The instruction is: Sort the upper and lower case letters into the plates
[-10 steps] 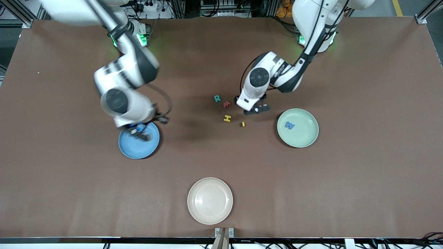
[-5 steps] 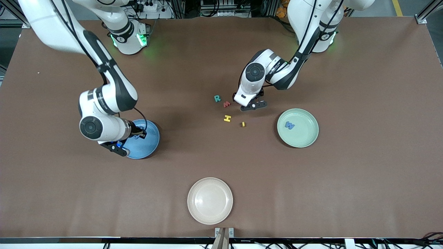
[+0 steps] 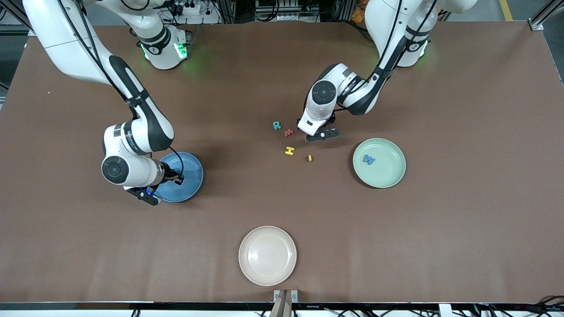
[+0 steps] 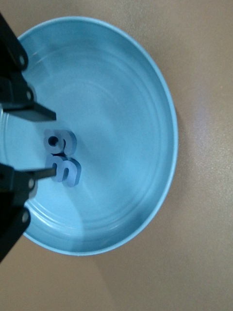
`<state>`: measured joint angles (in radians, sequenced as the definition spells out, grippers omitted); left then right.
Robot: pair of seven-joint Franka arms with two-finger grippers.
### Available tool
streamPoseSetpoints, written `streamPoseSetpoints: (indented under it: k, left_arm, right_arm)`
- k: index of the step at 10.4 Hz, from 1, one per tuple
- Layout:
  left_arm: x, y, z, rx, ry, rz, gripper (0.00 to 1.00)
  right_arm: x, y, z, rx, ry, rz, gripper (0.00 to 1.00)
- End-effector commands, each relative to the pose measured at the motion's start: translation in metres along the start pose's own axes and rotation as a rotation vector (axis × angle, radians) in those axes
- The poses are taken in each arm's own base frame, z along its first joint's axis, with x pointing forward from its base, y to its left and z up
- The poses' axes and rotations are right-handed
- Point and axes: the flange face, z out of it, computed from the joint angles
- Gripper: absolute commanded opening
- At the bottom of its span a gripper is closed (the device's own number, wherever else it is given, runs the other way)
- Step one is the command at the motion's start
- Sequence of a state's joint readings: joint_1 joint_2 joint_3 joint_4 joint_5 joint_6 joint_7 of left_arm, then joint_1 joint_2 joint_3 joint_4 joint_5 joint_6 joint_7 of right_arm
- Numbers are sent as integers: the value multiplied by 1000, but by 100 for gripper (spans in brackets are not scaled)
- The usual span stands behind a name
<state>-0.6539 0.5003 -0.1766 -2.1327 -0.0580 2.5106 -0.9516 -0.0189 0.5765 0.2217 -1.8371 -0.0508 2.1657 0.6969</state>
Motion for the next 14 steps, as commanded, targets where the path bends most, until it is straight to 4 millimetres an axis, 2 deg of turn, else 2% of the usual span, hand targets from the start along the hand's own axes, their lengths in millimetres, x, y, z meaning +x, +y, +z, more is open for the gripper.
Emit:
streamPoseSetpoints:
  k: [1,2,3,4,6,7,8,9,12,14]
  left_arm:
    - [-3,4,10,31,31,-14,65]
    - [-2,4,9,33,39,-9,65]
    - [0,4,8,30,41,-12,65]
    - [4,6,2,19,48,-16,65]
    - [10,8,-4,8,57,-19,65]
    - [10,10,-5,4,59,-19,65]
    - [14,12,-10,-3,65,-20,64]
    - [14,13,-11,-6,66,-20,59]
    - [13,13,-7,-1,63,-22,58]
    - [11,11,-4,4,57,-25,58]
  right_arm:
    - [-12,-15,-14,-1,16,-19,62]
    - [-14,-19,-21,8,24,-21,61]
    - [-23,-34,-29,14,29,-33,57]
    - [-45,-62,-38,-4,33,-28,56]
    - [-75,-107,-49,10,63,-3,56]
    - [-109,-142,-45,-3,81,-17,54]
    - [-122,-161,-51,12,97,-3,54]
    - [-140,-181,-54,24,109,-13,54]
    - [-182,-240,-55,61,130,-41,54]
    - [-195,-262,-57,91,145,-60,54]
